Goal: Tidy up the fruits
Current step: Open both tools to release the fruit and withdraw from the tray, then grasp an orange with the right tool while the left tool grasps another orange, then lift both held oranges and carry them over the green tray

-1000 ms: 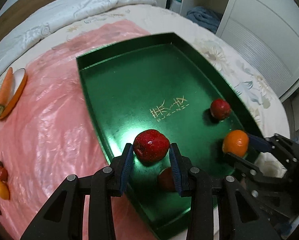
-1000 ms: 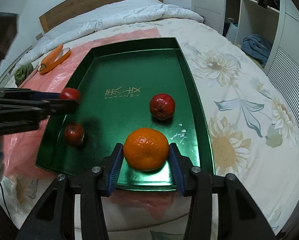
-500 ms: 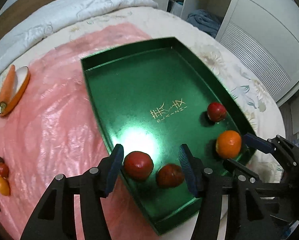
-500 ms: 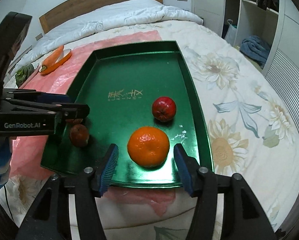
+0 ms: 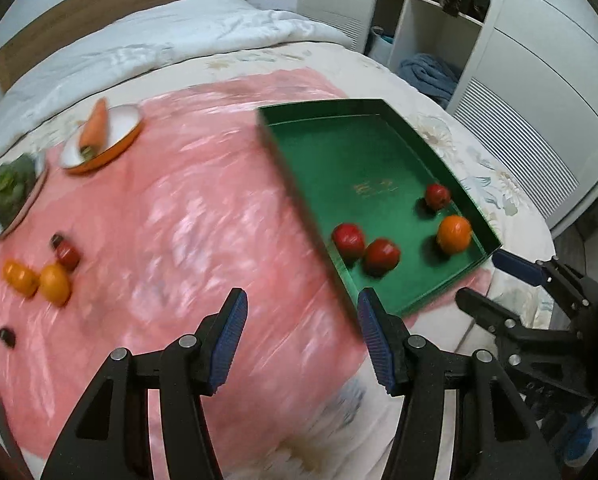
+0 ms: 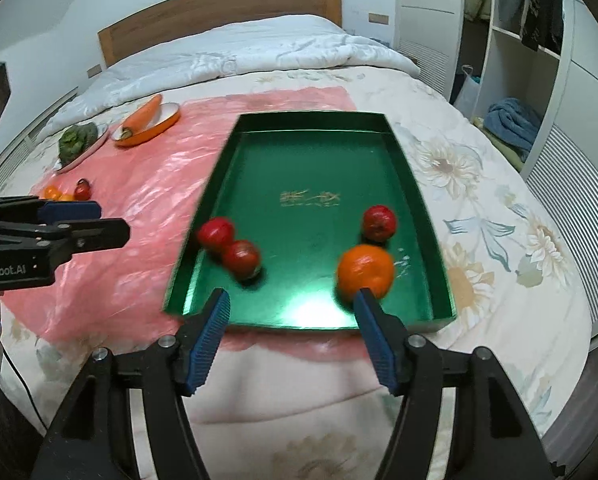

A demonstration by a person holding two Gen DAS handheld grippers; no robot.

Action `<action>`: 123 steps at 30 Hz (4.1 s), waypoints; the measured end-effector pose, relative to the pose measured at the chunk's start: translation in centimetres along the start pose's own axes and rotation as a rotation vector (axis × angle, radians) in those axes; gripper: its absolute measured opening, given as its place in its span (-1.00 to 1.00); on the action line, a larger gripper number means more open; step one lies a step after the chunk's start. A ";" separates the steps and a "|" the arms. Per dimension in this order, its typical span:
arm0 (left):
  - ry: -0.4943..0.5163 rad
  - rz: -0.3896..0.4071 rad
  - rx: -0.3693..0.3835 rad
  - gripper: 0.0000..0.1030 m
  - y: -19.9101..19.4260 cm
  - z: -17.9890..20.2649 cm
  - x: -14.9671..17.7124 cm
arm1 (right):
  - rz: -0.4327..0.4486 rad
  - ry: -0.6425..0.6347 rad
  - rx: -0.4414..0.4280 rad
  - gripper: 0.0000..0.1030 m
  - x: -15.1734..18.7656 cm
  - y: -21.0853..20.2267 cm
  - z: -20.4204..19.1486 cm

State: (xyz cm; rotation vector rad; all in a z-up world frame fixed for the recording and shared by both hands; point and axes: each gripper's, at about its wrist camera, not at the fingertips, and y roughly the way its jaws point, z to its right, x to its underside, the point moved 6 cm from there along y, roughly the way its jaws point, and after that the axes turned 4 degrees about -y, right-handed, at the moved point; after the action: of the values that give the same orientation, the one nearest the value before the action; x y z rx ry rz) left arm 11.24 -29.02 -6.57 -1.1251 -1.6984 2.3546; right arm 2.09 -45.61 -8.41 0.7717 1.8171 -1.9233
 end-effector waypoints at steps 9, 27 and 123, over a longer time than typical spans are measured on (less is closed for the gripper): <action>-0.072 0.040 -0.065 0.00 -3.6 -6.4 5.7 | -0.012 -0.090 -0.077 1.00 1.3 -1.2 -7.7; -0.233 0.079 -0.162 0.00 -6.9 -18.6 10.5 | -0.013 -0.209 -0.302 1.00 -0.8 0.2 -21.0; -0.511 0.024 -0.126 -0.31 -4.8 -24.2 8.5 | -0.133 -0.107 -0.490 1.00 -3.0 6.2 -27.8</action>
State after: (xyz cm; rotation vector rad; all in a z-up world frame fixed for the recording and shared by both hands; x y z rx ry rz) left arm 16.78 -3.88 -10.58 -0.5782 -2.0035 2.7542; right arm 11.89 -18.83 -11.70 0.3839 2.1863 -1.4564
